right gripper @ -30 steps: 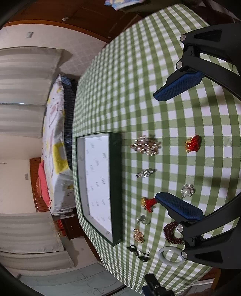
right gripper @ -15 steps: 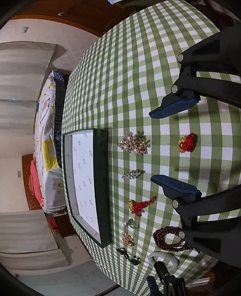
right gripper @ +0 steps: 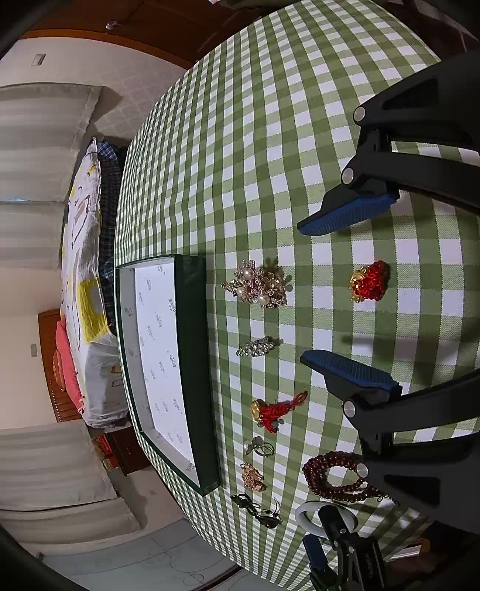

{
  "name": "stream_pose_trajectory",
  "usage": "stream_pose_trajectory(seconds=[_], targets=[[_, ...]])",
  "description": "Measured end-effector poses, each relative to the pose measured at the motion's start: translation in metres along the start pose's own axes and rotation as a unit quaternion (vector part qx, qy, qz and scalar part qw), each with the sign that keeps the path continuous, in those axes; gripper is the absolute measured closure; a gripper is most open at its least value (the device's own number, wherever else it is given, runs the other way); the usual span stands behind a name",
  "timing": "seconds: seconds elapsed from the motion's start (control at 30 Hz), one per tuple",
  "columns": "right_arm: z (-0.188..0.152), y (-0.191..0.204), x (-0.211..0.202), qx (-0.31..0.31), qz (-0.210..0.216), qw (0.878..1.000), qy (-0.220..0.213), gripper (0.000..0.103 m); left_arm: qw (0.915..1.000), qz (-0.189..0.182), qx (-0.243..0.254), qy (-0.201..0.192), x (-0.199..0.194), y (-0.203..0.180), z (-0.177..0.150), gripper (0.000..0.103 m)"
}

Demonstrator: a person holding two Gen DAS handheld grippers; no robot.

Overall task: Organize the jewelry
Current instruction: 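Lower the left tool over the pale jade bangle and close on it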

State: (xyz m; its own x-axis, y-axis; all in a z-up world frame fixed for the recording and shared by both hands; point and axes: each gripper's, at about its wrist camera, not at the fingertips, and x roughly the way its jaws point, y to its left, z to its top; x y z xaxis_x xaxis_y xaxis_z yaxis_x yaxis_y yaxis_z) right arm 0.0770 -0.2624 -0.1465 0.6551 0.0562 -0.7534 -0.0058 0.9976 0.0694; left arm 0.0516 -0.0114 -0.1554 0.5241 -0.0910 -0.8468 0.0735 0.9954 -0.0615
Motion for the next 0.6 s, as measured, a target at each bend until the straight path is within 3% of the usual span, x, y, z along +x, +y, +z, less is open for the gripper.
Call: stream_pose_trajectory(seconds=[0.2,0.27,0.33,0.6], targets=[[-0.002,0.001,-0.003,-0.002,0.001,1.000,0.003,0.040,0.9997,0.014,0.018,-0.001,0.003,-0.003,-0.001,0.015],[-0.004,0.000,-0.003,-0.002,-0.001,1.000,0.005,0.040,0.9996,0.018,0.020,-0.003,0.002,-0.002,-0.001,0.020],[-0.006,-0.002,-0.003,0.000,-0.003,1.000,0.008,0.040,0.9995,0.019,0.022,-0.012,0.000,0.000,-0.001,0.034],[-0.010,-0.003,-0.006,0.000,-0.008,1.000,0.011,0.040,0.9995,0.029,0.003,-0.014,-0.002,0.012,0.001,0.034]])
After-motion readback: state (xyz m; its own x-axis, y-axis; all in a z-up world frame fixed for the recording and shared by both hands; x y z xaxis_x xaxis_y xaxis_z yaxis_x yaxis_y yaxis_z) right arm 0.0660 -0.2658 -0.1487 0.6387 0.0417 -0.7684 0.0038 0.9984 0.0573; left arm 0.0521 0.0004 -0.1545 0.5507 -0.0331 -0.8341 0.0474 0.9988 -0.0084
